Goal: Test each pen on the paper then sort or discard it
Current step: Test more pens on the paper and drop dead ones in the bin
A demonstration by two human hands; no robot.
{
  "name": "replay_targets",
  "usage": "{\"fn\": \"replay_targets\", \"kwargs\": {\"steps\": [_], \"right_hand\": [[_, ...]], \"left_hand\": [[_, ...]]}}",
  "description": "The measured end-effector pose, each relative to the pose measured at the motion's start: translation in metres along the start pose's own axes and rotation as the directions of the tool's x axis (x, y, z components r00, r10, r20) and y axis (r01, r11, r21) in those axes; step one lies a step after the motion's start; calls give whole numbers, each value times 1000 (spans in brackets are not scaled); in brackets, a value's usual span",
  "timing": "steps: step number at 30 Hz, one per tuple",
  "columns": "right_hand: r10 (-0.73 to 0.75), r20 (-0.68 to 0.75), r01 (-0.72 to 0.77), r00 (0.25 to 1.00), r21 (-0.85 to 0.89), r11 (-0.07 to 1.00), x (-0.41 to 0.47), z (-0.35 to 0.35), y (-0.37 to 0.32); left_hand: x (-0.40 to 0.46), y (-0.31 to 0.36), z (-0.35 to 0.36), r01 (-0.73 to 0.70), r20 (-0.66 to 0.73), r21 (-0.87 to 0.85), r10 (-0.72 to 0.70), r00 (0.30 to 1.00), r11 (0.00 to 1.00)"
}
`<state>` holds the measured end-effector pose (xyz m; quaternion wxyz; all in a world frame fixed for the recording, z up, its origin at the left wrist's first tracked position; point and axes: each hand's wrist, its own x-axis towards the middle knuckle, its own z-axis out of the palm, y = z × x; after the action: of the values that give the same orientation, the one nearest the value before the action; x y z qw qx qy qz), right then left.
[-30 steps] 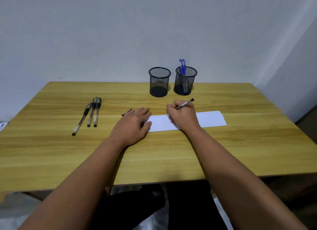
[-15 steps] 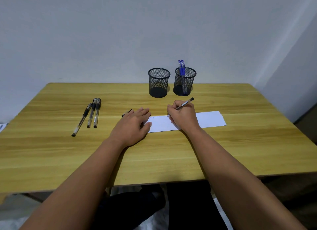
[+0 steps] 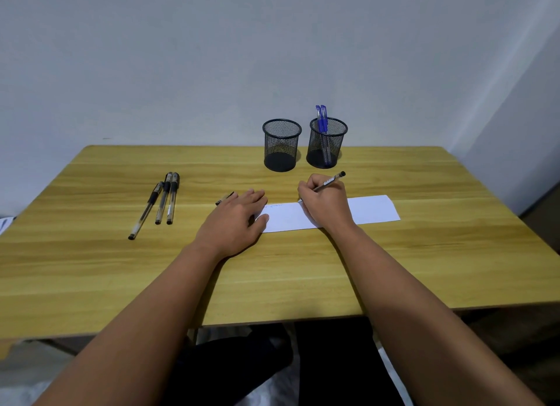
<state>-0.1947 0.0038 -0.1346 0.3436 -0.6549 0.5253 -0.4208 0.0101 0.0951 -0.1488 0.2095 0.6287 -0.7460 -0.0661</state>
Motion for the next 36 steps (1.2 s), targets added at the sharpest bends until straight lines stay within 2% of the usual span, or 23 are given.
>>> {"fn": "replay_targets", "kwargs": {"steps": [12, 19, 23, 26, 28, 31, 34, 36], "right_hand": [[-70, -21, 67, 997, -104, 992, 1, 3, 7], [100, -73, -78, 992, 261, 962, 13, -3, 10], [122, -29, -104, 992, 356, 929, 16, 0, 11], [134, 26, -134, 991, 374, 918, 14, 2, 7], [140, 63, -153, 988, 352, 923, 13, 1, 4], [167, 111, -197, 980, 360, 912, 12, -2, -5], [97, 128, -137, 987, 356, 924, 8, -9, -22], [29, 103, -63, 994, 346, 936, 7, -13, -33]], "left_hand": [[0, -1, 2, -9, -13, 9, 9, 1000, 1000], [1, -1, 2, -10, -20, 5, 10, 1000, 1000], [-2, 1, 1, 3, -60, -4, -3, 998, 1000], [-7, 3, -6, -42, -169, -57, 32, 985, 998], [-7, 1, -14, -74, -294, -1, 70, 953, 997], [-4, -9, -28, 89, -376, 101, -45, 926, 991], [-2, -22, -36, 303, -278, 143, -255, 926, 942], [-2, -26, -40, 358, -211, 161, -323, 923, 920]]}}
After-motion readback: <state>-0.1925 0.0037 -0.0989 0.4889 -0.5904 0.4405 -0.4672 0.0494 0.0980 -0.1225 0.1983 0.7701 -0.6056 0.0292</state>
